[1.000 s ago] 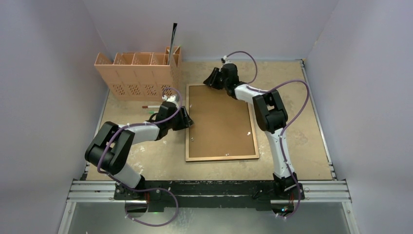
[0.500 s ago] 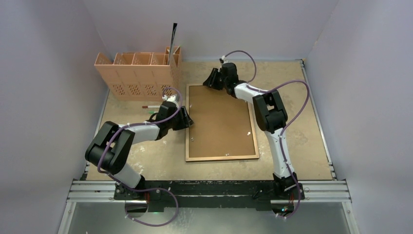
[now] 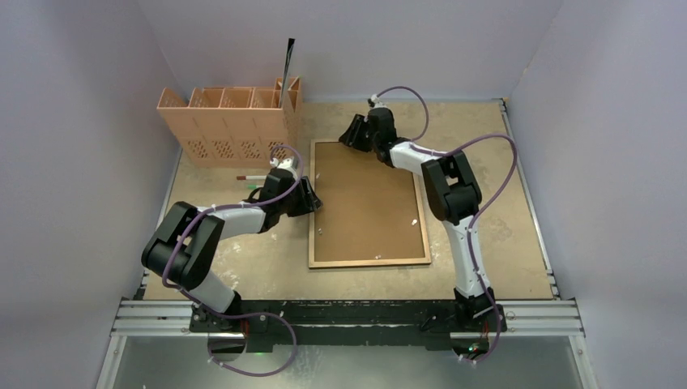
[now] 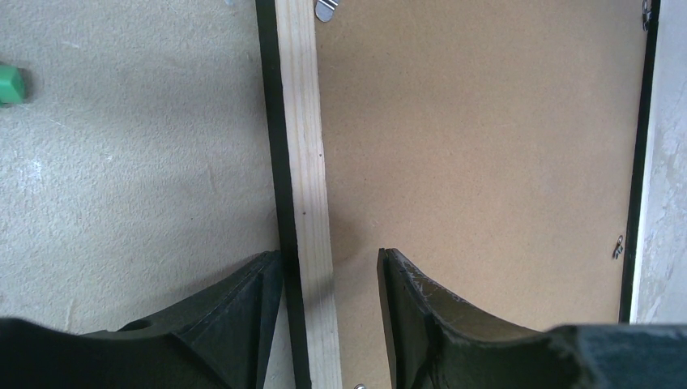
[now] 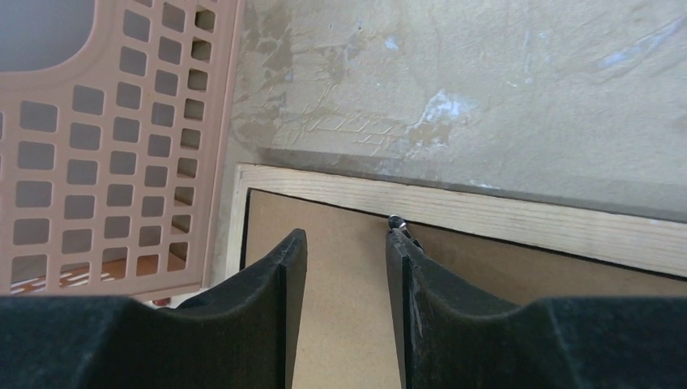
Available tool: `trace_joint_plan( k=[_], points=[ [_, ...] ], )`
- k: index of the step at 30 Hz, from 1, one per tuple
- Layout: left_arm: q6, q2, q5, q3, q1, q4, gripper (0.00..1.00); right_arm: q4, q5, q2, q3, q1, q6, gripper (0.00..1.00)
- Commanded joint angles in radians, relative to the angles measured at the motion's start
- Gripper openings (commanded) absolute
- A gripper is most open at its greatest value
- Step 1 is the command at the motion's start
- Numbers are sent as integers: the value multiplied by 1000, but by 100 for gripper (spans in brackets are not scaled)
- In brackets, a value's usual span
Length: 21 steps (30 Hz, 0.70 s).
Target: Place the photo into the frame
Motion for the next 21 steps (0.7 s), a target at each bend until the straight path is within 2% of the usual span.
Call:
trace_joint_plan(
  k=[1,6,21],
  points=[
    [11,26,-2,8,-1,-45,50,44,97,-84,-43,-10,7,42],
    [11,27,-3,8,-1,-45,50,81,116,-112,-84,-11,13,40],
    [13,30,-4,9,-1,-47,50,35,1,-3,13,-12,11,38]
  ],
)
